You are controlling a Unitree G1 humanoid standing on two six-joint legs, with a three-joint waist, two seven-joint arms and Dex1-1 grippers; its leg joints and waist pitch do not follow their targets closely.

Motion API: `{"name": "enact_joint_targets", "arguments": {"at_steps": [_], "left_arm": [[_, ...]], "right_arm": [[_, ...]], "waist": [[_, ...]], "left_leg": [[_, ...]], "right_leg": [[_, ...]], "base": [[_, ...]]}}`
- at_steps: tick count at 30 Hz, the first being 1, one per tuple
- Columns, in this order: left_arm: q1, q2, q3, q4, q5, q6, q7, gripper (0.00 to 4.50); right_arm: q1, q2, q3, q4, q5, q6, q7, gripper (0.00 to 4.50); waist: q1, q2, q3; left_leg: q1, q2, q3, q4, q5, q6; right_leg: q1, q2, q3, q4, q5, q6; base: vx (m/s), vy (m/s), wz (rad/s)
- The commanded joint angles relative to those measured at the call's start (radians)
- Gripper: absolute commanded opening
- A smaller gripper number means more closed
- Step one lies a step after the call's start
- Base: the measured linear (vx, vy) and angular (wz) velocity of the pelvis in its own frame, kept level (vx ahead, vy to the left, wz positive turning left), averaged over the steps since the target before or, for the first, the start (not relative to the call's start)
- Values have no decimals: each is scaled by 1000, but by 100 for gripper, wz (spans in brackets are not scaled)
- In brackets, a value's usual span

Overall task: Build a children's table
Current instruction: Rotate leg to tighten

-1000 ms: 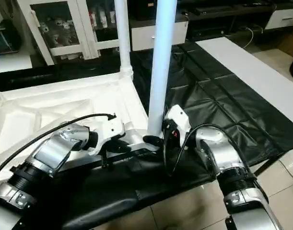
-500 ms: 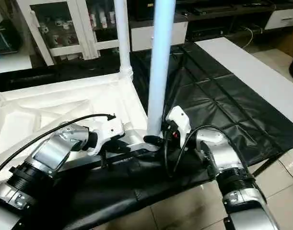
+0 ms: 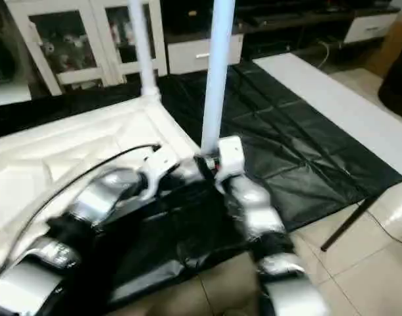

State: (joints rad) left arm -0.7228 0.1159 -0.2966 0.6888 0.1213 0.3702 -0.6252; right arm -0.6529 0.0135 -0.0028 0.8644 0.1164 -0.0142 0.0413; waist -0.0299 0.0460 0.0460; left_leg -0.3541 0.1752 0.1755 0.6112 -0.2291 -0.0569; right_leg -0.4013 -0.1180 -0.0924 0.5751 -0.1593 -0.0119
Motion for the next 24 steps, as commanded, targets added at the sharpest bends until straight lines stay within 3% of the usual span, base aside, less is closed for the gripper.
{"name": "enact_joint_targets", "arguments": {"at_steps": [1, 2, 5, 7, 8, 9, 12, 13, 15, 16, 17, 18, 19, 20, 21, 22, 24], "left_arm": [[-11, 0, 35, 65, 10, -19, 78, 0], [-16, -4, 39, 74, 10, -25, 89, 0], [-27, -10, 43, 103, 7, -46, 104, 0], [-29, -9, 46, 112, 5, -51, 105, 0], [-26, -5, 46, 110, 6, -54, 102, 0], [-19, 3, 47, 107, 6, -56, 97, 0], [-17, 8, 45, 108, 7, -57, 92, 0], [-16, 10, 44, 112, 8, -62, 88, 0], [-2, 24, 35, 100, 9, -70, 65, 0], [-2, 24, 35, 100, 9, -70, 65, 0], [2, 28, 33, 95, 9, -71, 60, 0], [8, 33, 31, 88, 8, -73, 53, 0], [29, 52, 21, 63, 10, -75, 25, 0], [37, 60, 18, 52, 11, -74, 14, 0], [50, 73, 12, 35, 11, -73, -4, 0], [50, 73, 12, 35, 11, -73, -4, 0], [71, 95, 2, 3, 7, -67, -44, 0]], "right_arm": [[-2, 13, -55, 72, -18, 6, -193, 250], [-5, 21, -52, 79, -27, 1, -221, 250], [-10, 74, -5, 81, -97, -36, -304, 250], [-12, 85, 1, 84, -101, -57, -310, 250], [-13, 92, -1, 83, -95, -68, -300, 250], [-17, 105, -7, 88, -83, -87, -281, 250], [-25, 114, -6, 98, -72, -102, -242, 250], [-30, 117, -1, 103, -70, -111, -218, 306], [-17, 113, 21, 43, -68, -127, -143, 320], [-17, 113, 21, 43, -68, -127, -143, 337], [-11, 109, 27, 23, -71, -122, -129, 337], [-2, 105, 33, 1, -75, -118, -112, 356], [30, 84, 46, -69, -62, -85, -41, 356], [45, 72, 52, -97, -58, -68, -15, 356], [67, 52, 62, -138, -50, -34, 30, 373], [67, 52, 62, -138, -50, -34, 30, 385], [101, 7, 76, -200, -40, 46, 105, 394]], "waist": [[-4, -2, -60], [-4, -2, -60], [7, -6, -65], [10, -4, -68], [10, -17, -68], [14, -12, -68], [14, -12, -67], [15, -9, -65], [14, -6, -64], [10, -10, -60], [4, -8, -62], [6, 5, -61], [0, -3, -62], [2, -5, -61], [0, -3, -62], [1, -1, -64], [2, -1, -66]], "left_leg": [[0, 35, -19, -93, -302, 11], [0, 35, -19, -93, -302, 11], [-3, 34, -12, -90, -226, 31], [-2, 35, -11, -87, -190, 50], [-2, 35, -8, -86, -181, 60], [-2, 36, -7, -84, -156, 84], [-7, 36, -7, -84, -132, 103], [-7, 36, -7, -85, -141, 103], [-6, 37, -8, -87, -167, 95], [-15, 38, -12, -91, -181, 91], [-23, 39, -17, -93, -180, 81], [-18, 39, -18, -94, -186, 75], [-13, 40, -16, -92, -198, 67], [-11, 40, -15, -93, -202, 71], [-18, 42, -17, -92, -176, 82], [-16, 42, -16, -91, -168, 85], [-13, 43, -13, -86, -127, 97]], "right_leg": [[34, -35, 33, -80, -391, -173], [34, -35, 33, -80, -391, -173], [38, -34, 36, -65, -270, -207], [41, -34, 36, -58, -216, -220], [40, -33, 37, -58, -202, -225], [43, -36, 38, -53, -182, -239], [48, -37, 36, -53, -188, -239], [49, -37, 36, -56, -212, -235], [48, -37, 36, -60, -247, -229], [53, -37, 35, -60, -262, -219], [60, -39, 33, -58, -279, -207], [58, -38, 33, -60, -282, -203], [51, -36, 35, -62, -273, -209], [54, -33, 35, -63, -262, -212], [61, -35, 37, -55, -217, -225], [58, -35, 38, -54, -205, -229], [58, -34, 39, -49, -156, -254]], "base": [[0, 0, 0], [0, 0, 0], [0, 0, 0], [0, 0, 0], [0, 0, 0], [0, 0, 0], [0, 0, 0], [0, 0, 0], [0, 0, 0], [0, 0, 0], [0, 0, 0], [0, 0, 0], [0, 0, 0], [0, 0, 0], [0, 0, 0], [0, 0, 0], [0, 0, 0]]}}
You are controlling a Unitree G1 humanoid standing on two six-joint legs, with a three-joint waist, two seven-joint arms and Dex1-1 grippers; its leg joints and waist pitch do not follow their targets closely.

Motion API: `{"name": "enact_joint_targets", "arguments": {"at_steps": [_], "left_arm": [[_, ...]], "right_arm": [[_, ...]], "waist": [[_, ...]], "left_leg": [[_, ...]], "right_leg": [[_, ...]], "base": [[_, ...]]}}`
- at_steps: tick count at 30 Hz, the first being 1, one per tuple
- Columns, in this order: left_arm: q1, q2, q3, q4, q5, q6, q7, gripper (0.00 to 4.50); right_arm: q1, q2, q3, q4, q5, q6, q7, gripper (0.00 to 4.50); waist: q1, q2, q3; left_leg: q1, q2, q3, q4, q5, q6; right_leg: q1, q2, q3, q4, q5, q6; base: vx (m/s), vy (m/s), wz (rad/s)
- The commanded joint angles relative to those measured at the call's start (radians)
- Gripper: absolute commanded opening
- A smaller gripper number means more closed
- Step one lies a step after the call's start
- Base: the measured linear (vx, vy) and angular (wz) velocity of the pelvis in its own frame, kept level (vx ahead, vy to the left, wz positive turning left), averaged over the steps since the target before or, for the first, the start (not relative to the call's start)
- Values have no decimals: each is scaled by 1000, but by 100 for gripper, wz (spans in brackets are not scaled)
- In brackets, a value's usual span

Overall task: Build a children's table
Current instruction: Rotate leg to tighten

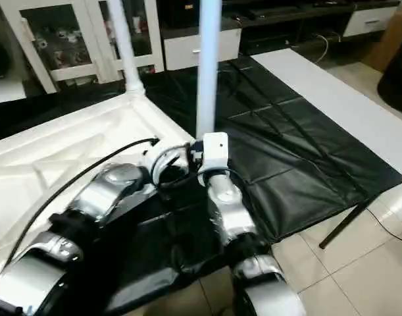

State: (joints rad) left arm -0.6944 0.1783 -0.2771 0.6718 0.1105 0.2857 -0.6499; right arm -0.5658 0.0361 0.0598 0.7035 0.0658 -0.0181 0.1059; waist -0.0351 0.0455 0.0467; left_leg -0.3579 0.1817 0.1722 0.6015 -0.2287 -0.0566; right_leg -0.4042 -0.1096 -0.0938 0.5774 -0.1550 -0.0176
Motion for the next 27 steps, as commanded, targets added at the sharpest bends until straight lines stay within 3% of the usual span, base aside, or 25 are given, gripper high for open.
{"name": "enact_joint_targets", "arguments": {"at_steps": [1, 4, 6, 7, 8, 11, 12, 15, 16, 17, 22, 27], "left_arm": [[55, 44, -25, 1, 14, 17, -45, 0], [104, 86, -62, -84, -1, 46, -157, 0], [126, 106, -82, -127, -10, 61, -209, 0], [138, 116, -92, -151, -14, 68, -236, 0], [150, 129, -105, -176, -20, 80, -269, 0], [165, 153, -136, -220, -32, 93, -344, 0], [170, 168, -157, -245, -37, 98, -391, 0], [174, 178, -167, -264, -39, 107, -413, 0], [177, 182, -171, -277, -42, 116, -424, 0], [181, 190, -179, -299, -49, 127, -446, 0], [192, 207, -191, -347, -53, 150, -475, 0], [199, 217, -196, -366, -55, 160, -484, 0]], "right_arm": [[27, -42, 21, -67, 6, 75, 64, 407], [71, -133, 40, -174, 10, 133, 179, 430], [89, -186, 67, -226, 12, 165, 271, 446], [99, -215, 81, -259, 13, 188, 322, 446], [109, -255, 101, -288, 20, 204, 400, 446], [125, -346, 118, -350, 96, 219, 607, 446], [132, -404, 124, -383, 146, 212, 737, 446], [135, -440, 127, -405, 168, 219, 802, 446], [135, -458, 126, -411, 175, 228, 835, 446], [131, -483, 133, -406, 165, 214, 881, 446], [109, -531, 165, -348, 133, 195, 983, 446], [78, -510, 162, -272, 129, 159, 980, 446]], "waist": [[8, 6, -66], [13, 1, -66], [17, 15, -65], [21, 9, -63], [22, 14, -63], [29, 11, -60], [32, 16, -60], [40, 12, -56], [40, 5, -57], [43, 8, -57], [49, 3, -61], [55, 3, -64]], "left_leg": [[-8, 36, -11, -76, -122, 97], [-5, 38, -6, -73, -106, 101], [-1, 39, -6, -74, -119, 99], [-1, 41, -5, -76, -138, 91], [0, 40, -5, -76, -145, 90], [6, 44, -3, -78, -183, 82], [7, 45, -4, -78, -192, 83], [6, 44, -5, -82, -227, 65], [6, 44, -4, -82, -226, 64], [8, 45, -5, -82, -225, 61], [4, 44, -4, -77, -162, 75], [4, 43, -4, -73, -126, 82]], "right_leg": [[62, -42, 40, -51, -156, -253], [61, -39, 42, -46, -121, -267], [61, -37, 40, -46, -114, -272], [61, -38, 42, -47, -126, -271], [62, -38, 42, -47, -133, -272], [59, -38, 45, -52, -164, -267], [60, -39, 45, -51, -164, -268], [58, -39, 45, -58, -231, -252], [58, -40, 45, -61, -242, -247], [56, -42, 46, -62, -261, -243], [57, -39, 45, -54, -212, -255], [57, -41, 44, -51, -196, -259]], "base": [[0, 0, 0], [0, 0, 0], [0, 0, 0], [0, 0, 0], [0, 0, 0], [0, 0, 0], [0, 0, 0], [0, 0, 0], [0, 0, 0], [0, 0, 0], [0, 0, 0], [0, 0, 0]]}}
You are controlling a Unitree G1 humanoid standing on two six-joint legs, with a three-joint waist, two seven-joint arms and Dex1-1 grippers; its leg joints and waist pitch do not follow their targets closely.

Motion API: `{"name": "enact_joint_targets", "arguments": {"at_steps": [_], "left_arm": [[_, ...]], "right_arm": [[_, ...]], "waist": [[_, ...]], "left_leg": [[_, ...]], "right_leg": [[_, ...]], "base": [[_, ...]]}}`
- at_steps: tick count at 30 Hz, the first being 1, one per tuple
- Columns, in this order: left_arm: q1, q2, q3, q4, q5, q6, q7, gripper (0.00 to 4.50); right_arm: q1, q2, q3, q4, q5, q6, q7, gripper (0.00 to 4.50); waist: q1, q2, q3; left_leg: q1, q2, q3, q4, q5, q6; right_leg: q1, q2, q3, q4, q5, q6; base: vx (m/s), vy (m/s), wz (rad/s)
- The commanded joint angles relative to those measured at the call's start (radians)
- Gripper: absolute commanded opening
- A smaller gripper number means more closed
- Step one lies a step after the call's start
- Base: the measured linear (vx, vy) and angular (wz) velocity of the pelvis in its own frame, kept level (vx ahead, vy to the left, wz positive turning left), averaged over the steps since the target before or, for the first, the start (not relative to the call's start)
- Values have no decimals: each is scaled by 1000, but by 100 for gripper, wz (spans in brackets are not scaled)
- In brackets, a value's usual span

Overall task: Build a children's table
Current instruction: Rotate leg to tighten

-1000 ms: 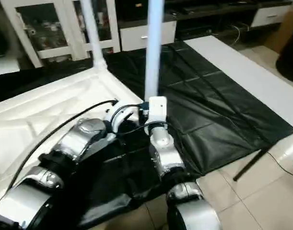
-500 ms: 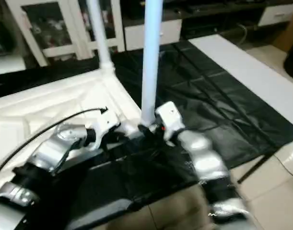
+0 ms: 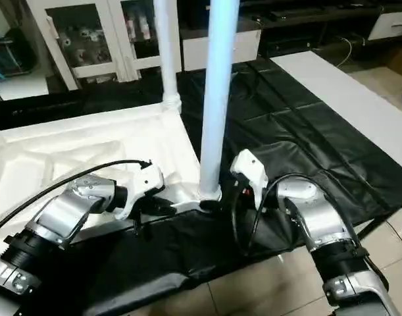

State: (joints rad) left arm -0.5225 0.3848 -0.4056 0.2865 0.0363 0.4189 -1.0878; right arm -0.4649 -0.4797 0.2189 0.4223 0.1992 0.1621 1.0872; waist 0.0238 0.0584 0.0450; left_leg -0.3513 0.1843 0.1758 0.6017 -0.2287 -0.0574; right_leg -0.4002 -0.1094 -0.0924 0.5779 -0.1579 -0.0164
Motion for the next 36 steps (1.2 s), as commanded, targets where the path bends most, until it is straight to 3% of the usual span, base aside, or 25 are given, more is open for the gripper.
{"name": "enact_joint_targets", "arguments": {"at_steps": [1, 9, 22, 30, 32, 33, 34, 35, 36], "left_arm": [[27, 11, -68, 18, 20, 28, -46, 0], [33, 20, -72, -4, 23, 42, -46, 0], [34, 26, -85, -10, 21, 50, -49, 0], [31, 19, -79, 1, 24, 48, -35, 0], [28, 11, -71, 11, 23, 44, -20, 0], [5, -34, -32, 64, 26, 25, 63, 0], [3, -38, -29, 68, 26, 24, 70, 0], [0, -43, -25, 74, 27, 22, 80, 0], [-7, -54, -16, 89, 26, 18, 98, 0]], "right_arm": [[-31, 17, -1, 24, 0, -21, -3, 446], [-67, 59, -20, 104, 4, -51, 3, 395], [-77, 70, -16, 165, -11, -81, 46, 274], [-77, 87, -21, 198, -28, -93, 12, 246], [-82, 98, -30, 215, -34, -99, -22, 245], [-102, 146, -62, 281, -58, -139, -167, 244], [-103, 149, -64, 286, -59, -141, -177, 243], [-105, 155, -68, 294, -61, -145, -192, 241], [-107, 171, -80, 301, -54, -140, -222, 235]], "waist": [[-2, -10, -63], [6, -5, -67], [4, -7, -68], [5, -7, -70], [3, -7, -66], [0, -8, -63], [-3, -8, -59], [-5, -8, -59], [-6, -12, -60]], "left_leg": [[-1, 40, -6, -72, -118, 86], [-1, 40, -6, -68, -81, 98], [-1, 39, -5, -67, -88, 99], [-1, 38, -5, -65, -75, 110], [0, 38, -4, -68, -105, 101], [-1, 38, -4, -71, -137, 85], [-2, 37, -4, -73, -157, 73], [2, 35, -6, -76, -199, 47], [4, 35, -7, -77, -212, 42]], "right_leg": [[52, -40, 43, -50, -185, -263], [54, -38, 41, -40, -131, -276], [56, -37, 40, -41, -136, -278], [56, -37, 39, -39, -127, -282], [54, -37, 39, -46, -173, -275], [53, -38, 39, -52, -223, -262], [51, -39, 39, -57, -259, -252], [52, -40, 37, -65, -336, -223], [52, -40, 36, -69, -362, -210]], "base": [[0, 0, 0], [0, 0, 0], [0, 0, 0], [0, 0, 0], [0, 0, 0], [0, 0, 0], [0, 0, 0], [0, 0, 0], [0, 0, 0]]}}
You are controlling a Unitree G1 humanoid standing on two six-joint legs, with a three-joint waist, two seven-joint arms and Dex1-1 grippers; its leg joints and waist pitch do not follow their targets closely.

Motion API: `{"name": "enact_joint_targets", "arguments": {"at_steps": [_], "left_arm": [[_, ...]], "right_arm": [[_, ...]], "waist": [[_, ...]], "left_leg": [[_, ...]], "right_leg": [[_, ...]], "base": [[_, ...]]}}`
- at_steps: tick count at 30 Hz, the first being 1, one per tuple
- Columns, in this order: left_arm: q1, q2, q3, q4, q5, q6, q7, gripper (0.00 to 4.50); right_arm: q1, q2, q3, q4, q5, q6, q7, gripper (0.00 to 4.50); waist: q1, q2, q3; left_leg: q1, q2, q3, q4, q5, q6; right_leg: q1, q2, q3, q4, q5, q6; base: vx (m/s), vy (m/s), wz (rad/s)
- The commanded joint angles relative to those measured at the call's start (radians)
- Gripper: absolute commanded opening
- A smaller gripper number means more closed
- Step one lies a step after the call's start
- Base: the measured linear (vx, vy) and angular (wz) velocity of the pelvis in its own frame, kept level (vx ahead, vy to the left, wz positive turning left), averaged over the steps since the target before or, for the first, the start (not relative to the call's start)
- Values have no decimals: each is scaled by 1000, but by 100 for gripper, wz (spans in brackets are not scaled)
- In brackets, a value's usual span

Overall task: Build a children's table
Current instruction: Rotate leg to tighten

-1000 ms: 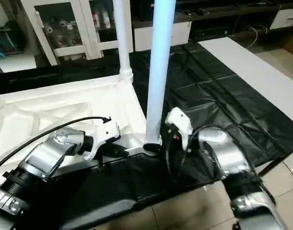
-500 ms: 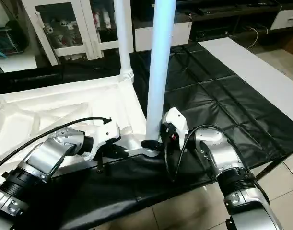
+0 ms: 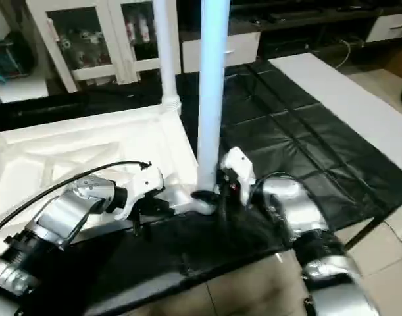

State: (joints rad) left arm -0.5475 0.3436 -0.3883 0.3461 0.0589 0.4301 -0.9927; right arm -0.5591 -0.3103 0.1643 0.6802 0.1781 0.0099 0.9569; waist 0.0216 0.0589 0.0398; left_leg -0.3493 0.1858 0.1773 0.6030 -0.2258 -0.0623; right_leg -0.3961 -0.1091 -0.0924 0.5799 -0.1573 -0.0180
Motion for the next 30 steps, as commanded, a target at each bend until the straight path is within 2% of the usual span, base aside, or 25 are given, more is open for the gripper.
{"name": "enact_joint_targets", "arguments": {"at_steps": [1, 3, 5, 7, 10, 11, 12, 13, 14, 16, 17, 18, 19, 20, 22, 24, 27, 29, 30], "left_arm": [[8, -24, -25, 45, 6, 4, 26, 0], [-16, -54, -2, 86, 11, 2, 87, 0], [-27, -68, 8, 104, 14, 3, 118, 0], [-55, -102, 34, 151, 21, 7, 184, 0], [-102, -150, 73, 229, 37, 8, 303, 0], [-120, -166, 87, 257, 39, 7, 346, 0], [-141, -184, 103, 293, 43, -1, 396, 0], [-141, -185, 103, 294, 43, -1, 397, 0], [-149, -191, 110, 308, 45, -12, 422, 0], [-166, -205, 126, 336, 44, -35, 465, 0], [-179, -215, 138, 362, 44, -55, 497, 0], [-185, -218, 141, 373, 44, -64, 503, 0], [-188, -222, 141, 382, 46, -69, 505, 0], [-189, -223, 141, 384, 46, -70, 505, 0], [-190, -226, 141, 391, 48, -76, 505, 0], [-190, -223, 144, 399, 48, -82, 503, 0], [-187, -217, 142, 404, 44, -91, 495, 0], [-187, -216, 142, 407, 43, -94, 492, 0], [-187, -215, 140, 410, 42, -97, 487, 0]], "right_arm": [[-14, 18, -35, 47, -26, 15, -115, 228], [-21, 67, -61, 59, -18, 26, -213, 217], [-26, 90, -70, 65, -15, 32, -255, 211], [-47, 146, -103, 98, -12, 40, -386, 207], [-91, 237, -177, 178, 6, 65, -647, 205], [-105, 265, -200, 207, 7, 64, -758, 205], [-122, 308, -235, 241, 16, 62, -888, 205], [-123, 309, -236, 242, 16, 61, -891, 205], [-128, 326, -250, 251, 20, 55, -944, 205], [-137, 373, -266, 259, 7, 21, -1070, 205], [-142, 405, -270, 265, -27, -13, -1192, 205], [-141, 433, -253, 271, -53, -39, -1217, 205], [-137, 463, -234, 272, -68, -64, -1210, 205], [-136, 468, -232, 273, -68, -69, -1207, 205], [-133, 494, -223, 271, -69, -90, -1192, 204], [-137, 512, -210, 274, -79, -107, -1200, 204], [-151, 511, -213, 278, -77, -137, -1188, 204], [-154, 507, -216, 276, -82, -147, -1197, 204], [-156, 506, -224, 270, -81, -156, -1195, 239]], "waist": [[-5, -13, -52], [-15, -12, -51], [-22, -12, -52], [-29, -15, -50], [-39, -11, -53], [-45, -7, -54], [-48, -8, -53], [-50, -7, -55], [-50, -8, -54], [-48, -6, -60], [-45, -2, -61], [-46, -9, -65], [-42, -15, -67], [-40, -12, -68], [-40, -12, -67], [-38, -13, -66], [-38, -11, -63], [-38, -12, -61], [-38, -13, -61]], "left_leg": [[3, 33, -9, -80, -236, 42], [-1, 33, -14, -83, -261, 33], [0, 31, -16, -85, -274, 29], [-4, 29, -16, -85, -281, 28], [-2, 27, -18, -84, -279, 21], [-3, 26, -21, -85, -285, 11], [-3, 26, -19, -85, -289, 11], [0, 25, -20, -85, -289, 0], [-4, 26, -21, -86, -291, 1], [-4, 26, -16, -83, -263, 14], [-1, 26, -14, -83, -228, 6], [-5, 24, -14, -83, -205, 4], [-1, 24, -9, -80, -191, 17], [1, 24, -9, -79, -185, 26], [-8, 25, -10, -79, -160, 51], [-9, 26, -9, -78, -131, 73], [-7, 27, -8, -80, -167, 70], [-6, 27, -9, -83, -201, 55], [-6, 27, -9, -83, -204, 52]], "right_leg": [[44, -40, 37, -76, -400, -192], [42, -39, 35, -78, -424, -174], [41, -39, 33, -81, -434, -167], [40, -39, 31, -83, -456, -160], [35, -41, 31, -86, -457, -156], [37, -39, 29, -84, -446, -157], [34, -39, 29, -86, -442, -157], [32, -39, 29, -85, -426, -161], [35, -39, 29, -84, -416, -162], [33, -40, 34, -78, -326, -185], [30, -39, 36, -73, -276, -197], [36, -37, 34, -67, -239, -204], [34, -34, 34, -62, -195, -214], [34, -35, 36, -58, -173, -223], [44, -36, 35, -52, -135, -234], [46, -38, 35, -49, -116, -242], [45, -39, 35, -56, -170, -236], [43, -39, 36, -62, -216, -223], [44, -39, 36, -62, -219, -220]], "base": [[0, 0, 0], [0, 0, 0], [0, 0, 0], [0, 0, 0], [0, 0, 0], [0, 0, 0], [0, 0, 0], [0, 0, 0], [0, 0, 0], [0, 0, 0], [0, 0, 0], [0, 0, 0], [0, 0, 0], [0, 0, 0], [0, 0, 0], [0, 0, 0], [0, 0, 0], [0, 0, 0], [0, 0, 0]]}}
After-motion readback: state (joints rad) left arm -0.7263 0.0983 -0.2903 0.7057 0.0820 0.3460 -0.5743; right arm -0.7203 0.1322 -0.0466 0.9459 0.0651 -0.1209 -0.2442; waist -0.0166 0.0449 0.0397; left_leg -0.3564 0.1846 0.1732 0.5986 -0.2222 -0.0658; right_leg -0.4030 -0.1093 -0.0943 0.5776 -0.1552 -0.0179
